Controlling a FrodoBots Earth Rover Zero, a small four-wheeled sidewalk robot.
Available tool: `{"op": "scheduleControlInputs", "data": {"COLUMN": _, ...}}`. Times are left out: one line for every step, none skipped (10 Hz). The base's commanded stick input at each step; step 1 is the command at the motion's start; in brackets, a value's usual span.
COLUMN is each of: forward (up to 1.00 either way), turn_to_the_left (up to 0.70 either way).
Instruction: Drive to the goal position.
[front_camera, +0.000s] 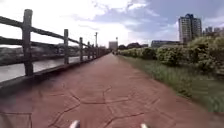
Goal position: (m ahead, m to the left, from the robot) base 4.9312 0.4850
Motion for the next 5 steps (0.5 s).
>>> {"op": "scheduleControlInputs", "data": {"forward": 1.00, "turn_to_the_left": -0.02}}
{"op": "scheduleControlInputs", "data": {"forward": 1.00, "turn_to_the_left": -0.02}}
{"op": "scheduleControlInputs", "data": {"forward": 1.00, "turn_to_the_left": -0.02}}
{"op": "scheduleControlInputs", "data": {"forward": 1.00, "turn_to_the_left": -0.01}}
{"op": "scheduleControlInputs", "data": {"forward": 1.00, "turn_to_the_left": 0.00}}
